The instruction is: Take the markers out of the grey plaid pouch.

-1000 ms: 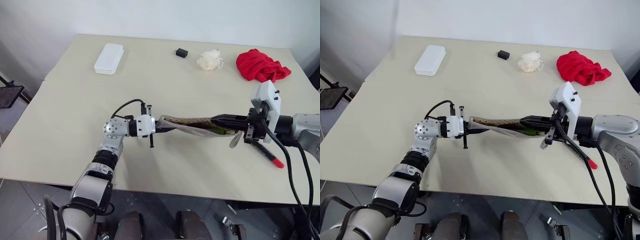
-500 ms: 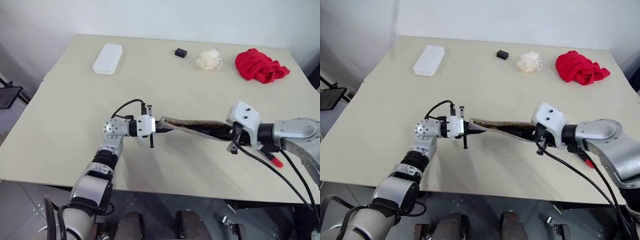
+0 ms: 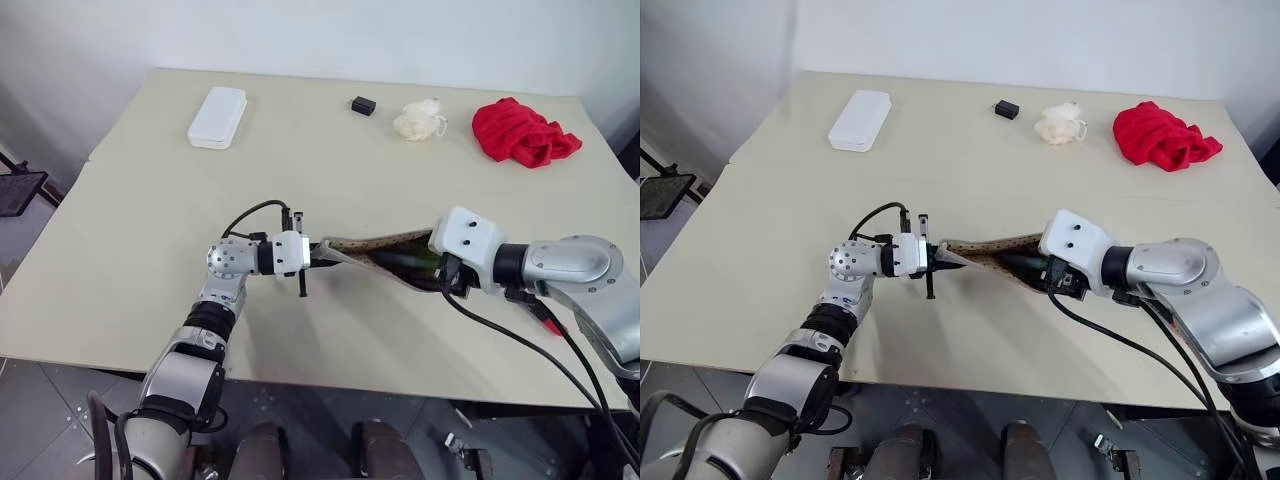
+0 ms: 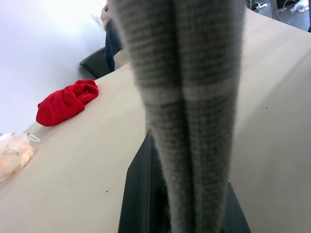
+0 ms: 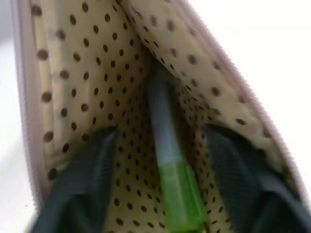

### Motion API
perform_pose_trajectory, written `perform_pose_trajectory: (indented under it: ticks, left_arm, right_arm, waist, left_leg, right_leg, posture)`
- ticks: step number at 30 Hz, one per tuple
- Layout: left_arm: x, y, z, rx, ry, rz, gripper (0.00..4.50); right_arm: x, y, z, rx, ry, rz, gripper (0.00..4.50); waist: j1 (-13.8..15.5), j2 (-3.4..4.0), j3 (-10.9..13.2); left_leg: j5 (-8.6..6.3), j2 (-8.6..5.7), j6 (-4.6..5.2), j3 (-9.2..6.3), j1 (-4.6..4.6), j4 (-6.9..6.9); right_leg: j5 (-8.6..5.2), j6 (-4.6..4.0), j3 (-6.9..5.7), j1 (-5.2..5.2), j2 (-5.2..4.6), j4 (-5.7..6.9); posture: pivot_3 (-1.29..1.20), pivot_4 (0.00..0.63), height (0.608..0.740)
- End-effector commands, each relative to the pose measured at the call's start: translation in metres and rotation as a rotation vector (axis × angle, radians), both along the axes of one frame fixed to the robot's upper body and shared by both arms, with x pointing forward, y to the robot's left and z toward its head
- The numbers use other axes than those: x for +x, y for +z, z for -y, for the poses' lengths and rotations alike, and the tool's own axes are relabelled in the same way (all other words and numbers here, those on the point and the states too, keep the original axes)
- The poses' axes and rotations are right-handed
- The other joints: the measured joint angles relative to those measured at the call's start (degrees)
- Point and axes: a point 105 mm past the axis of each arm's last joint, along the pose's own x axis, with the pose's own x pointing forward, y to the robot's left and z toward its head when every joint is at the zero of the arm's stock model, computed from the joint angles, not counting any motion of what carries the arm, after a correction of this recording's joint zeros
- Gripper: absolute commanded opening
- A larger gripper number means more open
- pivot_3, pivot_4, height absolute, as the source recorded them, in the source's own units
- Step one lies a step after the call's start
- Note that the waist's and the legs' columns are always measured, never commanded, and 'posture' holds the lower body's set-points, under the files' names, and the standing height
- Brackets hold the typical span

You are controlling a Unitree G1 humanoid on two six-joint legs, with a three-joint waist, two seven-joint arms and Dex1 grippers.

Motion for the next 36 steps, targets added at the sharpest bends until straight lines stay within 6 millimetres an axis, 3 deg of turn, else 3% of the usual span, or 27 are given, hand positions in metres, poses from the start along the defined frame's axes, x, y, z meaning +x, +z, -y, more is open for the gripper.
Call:
perform_pose_trajectory:
  ticks: [1,12,15,23,31,33,36]
  left_arm:
    - [-0.002,0.008,0.003,-0.021,-0.017,0.033,0.00]
    - [-0.003,0.009,0.006,-0.026,-0.025,0.030,0.00]
    - [-0.003,0.009,0.005,-0.025,-0.025,0.030,0.00]
    - [-0.003,0.009,0.004,-0.024,-0.022,0.027,0.00]
    - [-0.002,0.011,0.007,-0.030,-0.025,0.027,0.00]
    - [-0.002,0.011,0.007,-0.031,-0.025,0.025,0.00]
    - [-0.002,0.011,0.007,-0.031,-0.025,0.025,0.00]
  right_arm:
    - [-0.002,-0.002,0.004,-0.080,-0.016,0.044,4.15]
    - [0.018,-0.016,-0.005,-0.214,-0.102,0.148,4.15]
    - [0.023,-0.015,-0.007,-0.208,-0.135,0.174,3.51]
    - [0.032,-0.013,-0.001,-0.264,-0.188,0.250,0.87]
    - [0.032,-0.019,0.000,-0.325,-0.170,0.259,0.87]
    - [0.031,-0.020,-0.002,-0.320,-0.162,0.255,0.58]
    - [0.029,-0.018,-0.006,-0.297,-0.135,0.261,0.51]
  waist:
    - [0.02,0.00,0.00]
    - [-0.17,0.00,0.00]
    - [-0.15,0.00,0.00]
    - [-0.12,0.00,0.00]
    - [-0.14,0.00,0.00]
    - [-0.14,0.00,0.00]
    - [-0.14,0.00,0.00]
  left_leg:
    - [0.00,0.00,0.00,0.01,0.00,0.00]
    - [0.00,0.00,-0.01,0.01,0.01,0.00]
    - [0.01,0.00,-0.01,0.03,0.01,0.00]
    - [0.01,-0.02,-0.01,0.13,0.00,0.00]
    - [0.01,-0.02,-0.01,0.17,0.00,0.00]
    - [0.01,-0.02,-0.01,0.18,0.00,0.00]
    - [0.01,-0.02,-0.01,0.18,0.00,0.00]
  right_leg:
    - [0.00,0.00,0.00,0.00,0.00,0.00]
    - [0.00,0.00,0.00,-0.03,0.01,0.02]
    - [0.00,0.00,0.00,-0.03,0.01,0.02]
    - [0.00,0.00,-0.01,-0.02,0.00,0.03]
    - [0.00,0.00,-0.02,-0.03,0.01,0.03]
    - [0.00,0.00,-0.02,-0.03,0.01,0.03]
    - [0.00,0.00,-0.02,-0.03,0.01,0.03]
  posture:
    - [0.00,0.150,0.740]
    - [0.00,0.150,0.740]
    - [0.00,0.150,0.740]
    - [0.00,0.150,0.740]
    - [0.00,0.150,0.740]
    - [0.00,0.150,0.740]
    - [0.00,0.150,0.740]
